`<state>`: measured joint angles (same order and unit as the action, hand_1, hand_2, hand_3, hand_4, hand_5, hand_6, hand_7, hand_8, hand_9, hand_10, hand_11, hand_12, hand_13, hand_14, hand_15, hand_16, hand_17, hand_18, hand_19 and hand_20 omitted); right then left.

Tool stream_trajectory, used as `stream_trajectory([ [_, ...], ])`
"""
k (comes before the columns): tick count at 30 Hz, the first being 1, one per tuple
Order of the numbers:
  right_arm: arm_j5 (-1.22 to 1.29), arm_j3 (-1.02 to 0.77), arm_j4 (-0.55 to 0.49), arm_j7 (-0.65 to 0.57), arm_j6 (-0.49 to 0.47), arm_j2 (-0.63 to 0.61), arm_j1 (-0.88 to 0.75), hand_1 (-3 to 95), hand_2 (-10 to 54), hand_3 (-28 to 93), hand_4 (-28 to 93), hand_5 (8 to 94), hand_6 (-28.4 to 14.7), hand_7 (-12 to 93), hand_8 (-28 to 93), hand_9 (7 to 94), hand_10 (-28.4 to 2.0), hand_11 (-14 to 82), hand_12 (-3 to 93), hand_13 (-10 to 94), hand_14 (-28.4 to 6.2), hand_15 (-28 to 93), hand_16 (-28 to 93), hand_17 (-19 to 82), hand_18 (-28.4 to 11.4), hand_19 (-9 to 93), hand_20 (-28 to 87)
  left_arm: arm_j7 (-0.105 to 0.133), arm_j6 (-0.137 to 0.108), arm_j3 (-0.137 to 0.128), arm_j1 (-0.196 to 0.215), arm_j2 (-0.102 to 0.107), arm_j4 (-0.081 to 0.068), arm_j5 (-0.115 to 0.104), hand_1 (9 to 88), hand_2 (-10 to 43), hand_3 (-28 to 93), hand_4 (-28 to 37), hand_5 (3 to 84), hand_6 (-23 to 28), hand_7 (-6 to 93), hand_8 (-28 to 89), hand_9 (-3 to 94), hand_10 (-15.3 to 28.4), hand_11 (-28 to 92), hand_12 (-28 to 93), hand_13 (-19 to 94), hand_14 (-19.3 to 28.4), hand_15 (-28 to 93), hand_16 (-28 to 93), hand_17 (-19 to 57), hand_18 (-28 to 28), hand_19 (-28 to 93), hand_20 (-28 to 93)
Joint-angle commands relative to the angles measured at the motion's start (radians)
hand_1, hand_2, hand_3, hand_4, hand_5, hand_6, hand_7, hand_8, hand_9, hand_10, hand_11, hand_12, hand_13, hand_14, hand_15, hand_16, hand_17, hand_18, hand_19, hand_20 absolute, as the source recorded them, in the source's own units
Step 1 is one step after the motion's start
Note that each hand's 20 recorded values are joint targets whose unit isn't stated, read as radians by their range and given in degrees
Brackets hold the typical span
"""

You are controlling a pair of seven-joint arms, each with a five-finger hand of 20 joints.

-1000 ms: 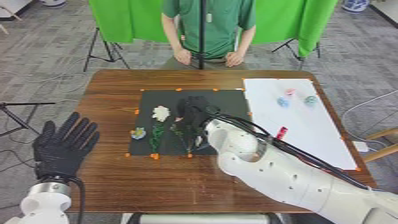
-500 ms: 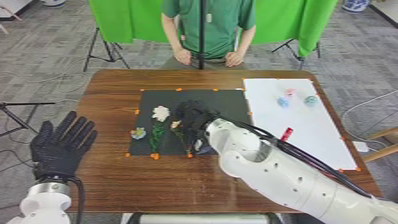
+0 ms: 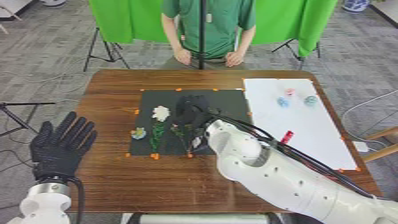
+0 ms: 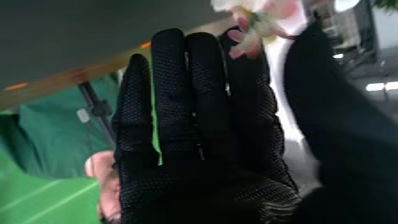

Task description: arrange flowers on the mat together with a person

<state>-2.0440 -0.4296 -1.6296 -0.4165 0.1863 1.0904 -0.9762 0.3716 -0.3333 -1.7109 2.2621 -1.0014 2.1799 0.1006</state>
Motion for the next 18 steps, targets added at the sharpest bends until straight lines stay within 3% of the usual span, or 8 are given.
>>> stream_trajectory([
  [1, -0.043, -0.002, 0.019, -0.007, 0.014, 0.017, 0.010, 54.0, -6.8, 69, -28, 64.2, 2.6, 40, -6, 65.6, -10.2, 18.2, 22.6, 51, -7.9, 40, 27, 20, -17.3, 62, 23, -0.006, -0.012, 0.004, 0.016, -0.004, -0.006, -0.009, 20.6, 16.5, 75, -28.3, 42.8, 8.5, 14.7, -10, 37.5, 15.3, 19, 9, 27, 15.7, 33, -7, -6.1, 15.6, 38, 14],
  [6, -0.052, -0.007, 0.016, -0.001, 0.002, 0.015, 0.002, 58.0, -9.5, 71, -28, 62.4, 3.7, 41, -8, 67.5, -8.6, 14.4, 27.2, 52, -5.8, 35, 35, 20, -16.9, 62, 23, 0.001, -0.012, 0.002, 0.024, 0.001, -0.004, -0.019, 20.8, 16.4, 75, -28.3, 42.9, 8.4, 14.8, -10, 37.5, 15.3, 19, 9, 27, 15.6, 33, -7, -6.1, 15.6, 38, 14],
  [12, -0.039, -0.087, -0.029, 0.011, 0.006, -0.004, -0.046, 53.1, -9.5, 74, -28, 59.4, 3.6, 35, -8, 64.5, -9.9, 19.7, 21.8, 52, -7.2, 38, 30, 20, -17.0, 62, 21, -0.001, -0.002, -0.001, 0.023, -0.006, -0.003, -0.016, 20.8, 16.3, 75, -28.3, 43.0, 8.5, 14.9, -10, 37.6, 15.2, 19, 9, 27, 15.5, 33, -7, -6.1, 15.6, 38, 14],
  [16, 0.050, -0.175, -0.125, 0.046, 0.098, -0.075, -0.104, 47.1, -9.5, 77, -28, 58.2, 2.6, 31, -9, 62.7, -11.0, 20.7, 19.1, 51, -8.7, 40, 24, 20, -17.1, 61, 20, 0.001, 0.006, -0.008, 0.016, -0.009, 0.000, -0.001, 20.9, 16.3, 75, -28.3, 43.0, 8.5, 14.6, -10, 37.6, 15.3, 19, 9, 27, 15.5, 33, -7, -6.0, 15.6, 37, 14],
  [18, 0.096, -0.252, -0.182, 0.067, 0.097, -0.108, -0.153, 45.6, -9.5, 78, -28, 58.1, 2.3, 30, -9, 62.6, -11.0, 20.6, 19.1, 50, -8.8, 40, 24, 19, -17.1, 61, 20, 0.001, 0.010, -0.018, 0.014, -0.009, 0.002, 0.012, 21.0, 16.3, 75, -28.3, 43.0, 8.5, 14.4, -10, 37.6, 15.3, 19, 9, 27, 15.3, 32, -7, -6.0, 15.6, 37, 14],
])
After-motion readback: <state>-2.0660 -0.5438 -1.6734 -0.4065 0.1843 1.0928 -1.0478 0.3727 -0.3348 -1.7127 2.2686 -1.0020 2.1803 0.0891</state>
